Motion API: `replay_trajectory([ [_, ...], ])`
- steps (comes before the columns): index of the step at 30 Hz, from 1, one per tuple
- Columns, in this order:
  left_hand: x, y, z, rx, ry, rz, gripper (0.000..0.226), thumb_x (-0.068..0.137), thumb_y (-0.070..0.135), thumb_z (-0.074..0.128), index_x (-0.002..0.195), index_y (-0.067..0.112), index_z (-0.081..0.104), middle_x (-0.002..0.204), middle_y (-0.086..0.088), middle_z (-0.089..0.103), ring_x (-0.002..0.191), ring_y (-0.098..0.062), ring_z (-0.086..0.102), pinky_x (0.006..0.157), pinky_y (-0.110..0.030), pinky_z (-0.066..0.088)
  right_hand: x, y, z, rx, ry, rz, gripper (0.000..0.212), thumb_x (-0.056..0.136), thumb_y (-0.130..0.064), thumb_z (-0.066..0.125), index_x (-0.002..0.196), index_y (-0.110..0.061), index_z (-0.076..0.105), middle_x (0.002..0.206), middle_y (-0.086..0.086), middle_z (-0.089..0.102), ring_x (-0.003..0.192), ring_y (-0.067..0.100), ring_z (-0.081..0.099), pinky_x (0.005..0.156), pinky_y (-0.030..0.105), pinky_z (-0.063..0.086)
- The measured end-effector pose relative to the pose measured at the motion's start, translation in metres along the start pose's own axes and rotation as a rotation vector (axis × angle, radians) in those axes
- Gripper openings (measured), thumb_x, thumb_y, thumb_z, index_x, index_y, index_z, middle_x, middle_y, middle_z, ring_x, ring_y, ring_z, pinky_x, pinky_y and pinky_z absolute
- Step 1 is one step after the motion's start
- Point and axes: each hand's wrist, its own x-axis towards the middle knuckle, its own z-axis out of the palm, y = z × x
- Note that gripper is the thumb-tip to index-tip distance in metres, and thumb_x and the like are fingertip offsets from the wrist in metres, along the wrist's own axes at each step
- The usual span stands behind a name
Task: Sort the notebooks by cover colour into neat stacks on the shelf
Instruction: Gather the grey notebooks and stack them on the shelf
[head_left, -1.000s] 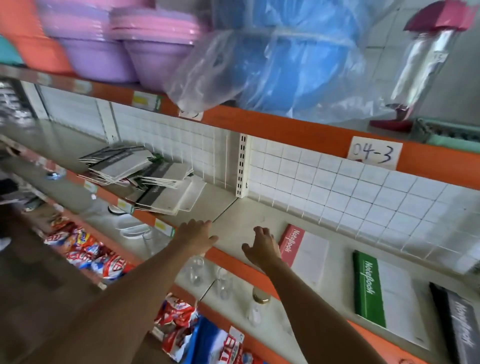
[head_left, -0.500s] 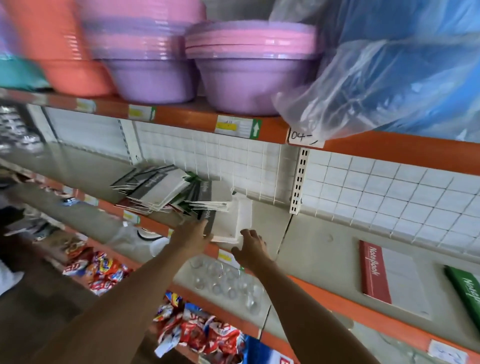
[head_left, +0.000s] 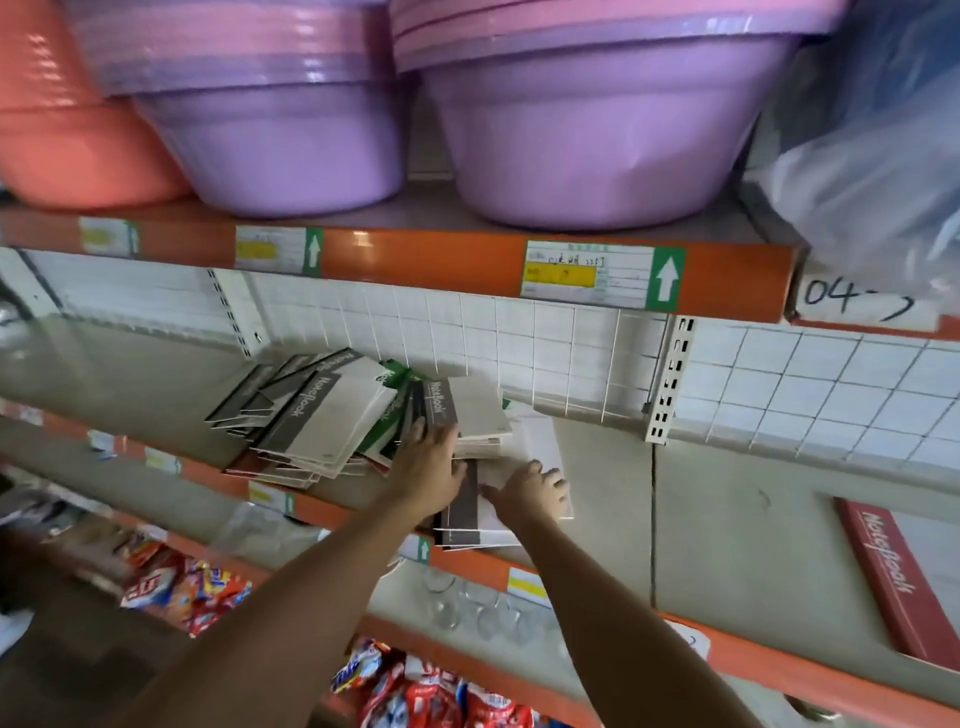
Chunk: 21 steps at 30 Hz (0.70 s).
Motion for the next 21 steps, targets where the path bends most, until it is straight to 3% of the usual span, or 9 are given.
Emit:
replay_trajectory([
  [2,0.020,-0.011,0.009,-0.009,-0.038,-0.004,0.067,0.098,0.042,0.050,0.154,0.018,0.022,0.159,-0.011,0.031,0.147,-0.038,0.021,0.120,-0.050,0.022,0.019,0.000,-0.004,0.075,-0.026,0.082,0.086,0.075,-0.065,0.072,0.132,-0.009,0.042,0.135,0.017,0.049,0.127,0.033,0.047,0.104,0.039,0.039],
  [4,0.032,-0.018,0.020,-0.009,-0.059,-0.004,0.062,0.100,0.050,0.040,0.151,0.017,0.029,0.154,-0.010,0.037,0.144,-0.033,0.029,0.118,-0.048,0.026,0.036,0.007,-0.011,0.178,-0.054,0.099,0.081,0.070,-0.059,0.080,0.126,-0.009,0.047,0.126,0.014,0.060,0.118,0.032,0.057,0.095,0.038,0.048],
  [7,0.036,-0.019,0.039,0.011,0.036,0.036,0.064,0.097,0.060,0.021,0.125,0.016,0.056,0.123,-0.007,0.056,0.118,-0.030,0.051,0.100,-0.045,0.043,0.046,0.016,-0.016,0.236,-0.063,0.130,0.084,0.065,-0.055,0.085,0.124,-0.008,0.047,0.123,0.013,0.064,0.115,0.031,0.061,0.091,0.036,0.050],
  [9,0.036,-0.022,0.049,0.010,0.149,0.077,0.068,0.099,0.059,0.009,0.103,0.016,0.062,0.100,-0.003,0.059,0.095,-0.029,0.057,0.084,-0.042,0.045,0.048,0.016,-0.017,0.223,-0.053,0.154,0.089,0.063,-0.057,0.086,0.126,-0.008,0.046,0.125,0.013,0.063,0.117,0.032,0.059,0.092,0.036,0.049],
  [11,0.038,-0.026,0.051,-0.023,0.238,0.053,0.056,0.103,0.051,0.019,0.092,0.015,0.061,0.092,-0.003,0.060,0.085,-0.032,0.058,0.076,-0.042,0.044,0.051,0.016,-0.016,0.226,-0.040,0.176,0.093,0.063,-0.057,0.086,0.129,-0.007,0.044,0.127,0.013,0.061,0.119,0.032,0.058,0.094,0.037,0.048],
  [14,0.040,-0.025,0.039,-0.127,0.207,-0.102,0.038,0.094,0.047,0.055,0.101,0.010,0.061,0.107,-0.012,0.062,0.100,-0.038,0.056,0.078,-0.045,0.048,0.050,0.019,-0.012,0.273,0.077,0.232,0.079,0.073,-0.051,0.081,0.126,-0.006,0.042,0.125,0.015,0.062,0.117,0.034,0.059,0.095,0.040,0.049],
  [18,0.048,-0.024,0.027,-0.187,0.046,-0.276,0.069,0.086,0.060,0.062,0.133,0.012,0.046,0.142,-0.019,0.042,0.131,-0.036,0.037,0.107,-0.046,0.033,0.036,0.016,-0.001,0.297,0.223,0.276,0.065,0.081,-0.048,0.073,0.120,-0.007,0.039,0.119,0.017,0.065,0.110,0.037,0.062,0.088,0.041,0.050],
  [21,0.059,-0.024,0.016,-0.134,-0.071,-0.333,0.097,0.079,0.067,0.065,0.148,0.008,0.030,0.149,-0.020,0.036,0.136,-0.035,0.034,0.110,-0.046,0.030,0.033,0.012,-0.003,0.333,0.193,0.299,0.071,0.076,-0.050,0.076,0.119,-0.006,0.042,0.115,0.015,0.065,0.103,0.034,0.065,0.086,0.040,0.053],
])
